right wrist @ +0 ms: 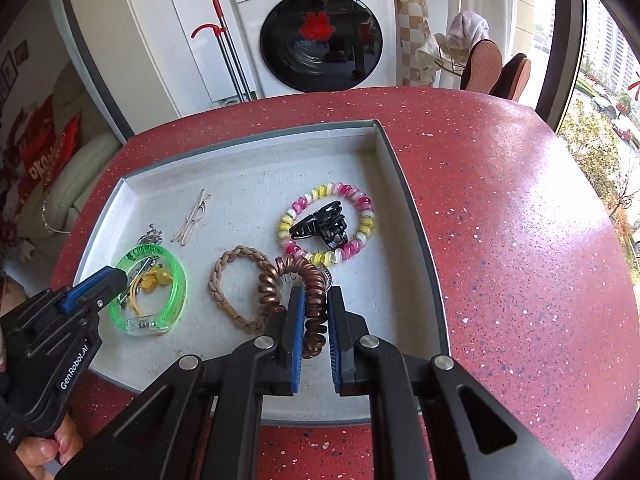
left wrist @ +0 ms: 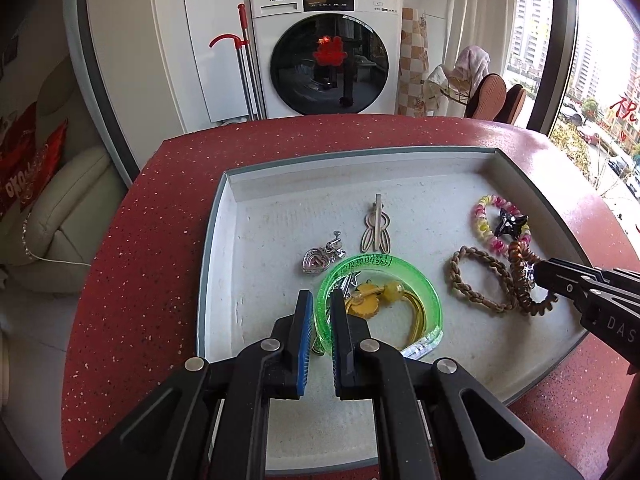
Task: Organize jewelry
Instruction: 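Carry the green bangle in the left tool while the right carries the coil hair tie to the tray, then open the right tool to drop the coil hair tie while the left releases the green bangle in the tray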
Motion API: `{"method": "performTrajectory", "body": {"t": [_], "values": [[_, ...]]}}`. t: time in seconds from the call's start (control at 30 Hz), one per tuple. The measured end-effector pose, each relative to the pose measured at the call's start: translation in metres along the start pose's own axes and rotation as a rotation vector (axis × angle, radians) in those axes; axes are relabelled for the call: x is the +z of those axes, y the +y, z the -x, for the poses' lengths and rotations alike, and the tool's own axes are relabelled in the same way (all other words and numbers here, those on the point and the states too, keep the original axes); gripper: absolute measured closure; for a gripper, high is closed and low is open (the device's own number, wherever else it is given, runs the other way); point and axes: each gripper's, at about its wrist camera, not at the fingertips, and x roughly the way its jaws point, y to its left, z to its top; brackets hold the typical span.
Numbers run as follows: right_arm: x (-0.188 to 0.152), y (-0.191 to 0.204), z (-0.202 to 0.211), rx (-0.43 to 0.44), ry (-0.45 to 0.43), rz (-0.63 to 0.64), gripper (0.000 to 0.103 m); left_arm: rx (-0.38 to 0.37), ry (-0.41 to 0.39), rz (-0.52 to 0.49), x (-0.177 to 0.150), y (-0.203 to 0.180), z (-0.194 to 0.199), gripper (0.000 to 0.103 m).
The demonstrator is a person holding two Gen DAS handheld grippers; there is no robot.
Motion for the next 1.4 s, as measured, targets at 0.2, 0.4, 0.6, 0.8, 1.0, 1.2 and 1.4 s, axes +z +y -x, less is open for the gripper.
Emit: {"method": "performTrajectory", "body": {"t": [0.2, 0.4, 0.6, 0.8, 1.0, 1.2, 1.4], "values": [[0.001, -0.003, 0.0, 0.023, 0.012, -0.014, 0.082, -0.007, 0.013, 0.001, -0.002, -0.001, -0.001, 0.077], [-0.001, -0.004, 0.012, 0.054, -0.013, -0.036, 0.06, -0.007, -0.014, 0.0, 0.0, -0.001, 0.009, 0.077], [-0.007, -0.004, 0.021, 0.076, -0.023, -0.05, 0.055, 0.001, -0.052, 0.008, 0.004, -0.001, 0.023, 0.077], [-0.009, -0.008, 0.026, 0.081, -0.028, -0.056, 0.05, 0.006, -0.068, 0.013, 0.005, -0.001, 0.031, 0.077], [-0.009, -0.011, 0.031, 0.085, -0.031, -0.064, 0.049, 0.008, -0.071, 0.016, 0.005, 0.001, 0.035, 0.077], [-0.009, -0.016, 0.035, 0.111, -0.029, -0.096, 0.049, 0.021, -0.087, 0.007, 0.006, 0.0, 0.044, 0.077], [-0.011, -0.016, 0.04, 0.111, -0.038, -0.092, 0.048, 0.061, -0.15, 0.027, 0.006, 0.003, 0.059, 0.0]]}}
